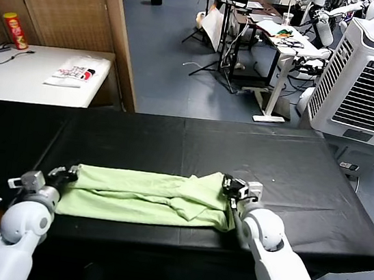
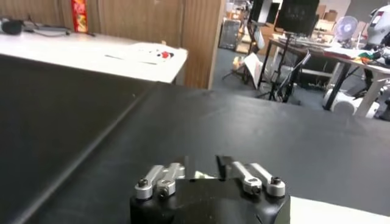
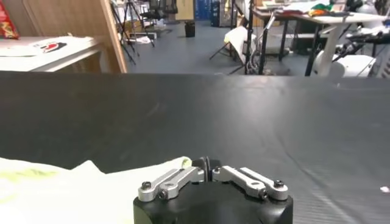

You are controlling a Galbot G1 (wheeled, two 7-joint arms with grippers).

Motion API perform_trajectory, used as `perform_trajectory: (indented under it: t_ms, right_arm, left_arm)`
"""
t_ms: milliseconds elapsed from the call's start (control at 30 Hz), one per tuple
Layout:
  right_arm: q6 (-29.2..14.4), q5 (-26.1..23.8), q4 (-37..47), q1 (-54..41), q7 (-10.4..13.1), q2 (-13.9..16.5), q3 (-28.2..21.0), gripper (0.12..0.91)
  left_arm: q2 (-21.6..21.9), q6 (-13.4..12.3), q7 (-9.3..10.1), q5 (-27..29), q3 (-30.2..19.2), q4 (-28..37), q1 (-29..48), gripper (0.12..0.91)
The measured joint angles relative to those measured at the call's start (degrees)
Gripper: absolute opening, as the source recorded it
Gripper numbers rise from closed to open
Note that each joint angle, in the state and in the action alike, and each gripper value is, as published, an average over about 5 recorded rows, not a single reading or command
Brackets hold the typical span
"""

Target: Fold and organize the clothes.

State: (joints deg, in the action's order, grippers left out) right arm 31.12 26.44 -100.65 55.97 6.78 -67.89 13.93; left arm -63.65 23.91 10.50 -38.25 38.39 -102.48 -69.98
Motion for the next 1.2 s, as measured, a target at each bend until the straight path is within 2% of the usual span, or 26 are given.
perform_trajectory:
  t_ms: [67, 133, 333, 567, 767, 833, 967, 1200]
  right_arm:
    - [0.11, 0.44, -2.19, 1.16, 0.00, 0.88, 0.54, 0.490]
    - [0.19, 0.79, -4.55, 2.53, -0.02, 1.62, 1.14, 0.551]
    - [0.22, 1.10, -11.03, 7.00, -0.29, 3.02, 2.62, 0.770]
    - [0.24, 1.10, -16.62, 11.06, -0.63, 4.04, 3.48, 0.798]
    - [0.19, 1.06, -19.46, 13.12, -0.73, 4.53, 4.15, 0.798]
    - [0.14, 0.99, -19.98, 13.64, -0.75, 4.58, 4.44, 0.798]
    - [-0.03, 0.70, -20.47, 14.44, -0.82, 4.54, 4.86, 0.798]
    - [-0.16, 0.07, -21.10, 15.15, -0.86, 4.03, 4.90, 0.798]
  left_arm:
    - [0.01, 0.00, 0.01, -0.91, 0.74, -1.08, -0.74, 0.720]
    - [-0.24, 0.14, 0.02, -2.33, 1.60, -2.35, -1.83, 0.775]
    - [-2.00, 0.05, -0.29, -4.53, 3.89, -6.91, -6.94, 0.798]
    - [-4.07, -1.51, -1.24, -3.02, 4.49, -8.41, -12.35, 0.798]
    - [-5.05, -1.99, -1.42, -2.38, 4.47, -7.20, -13.39, 0.797]
    - [-5.37, -2.09, -1.52, -2.46, 4.40, -6.85, -13.47, 0.775]
    - [-5.95, -2.35, -1.84, -2.48, 4.24, -6.50, -13.52, 0.610]
    - [-6.04, -2.39, -1.88, -1.48, 4.18, -6.06, -13.30, 0.219]
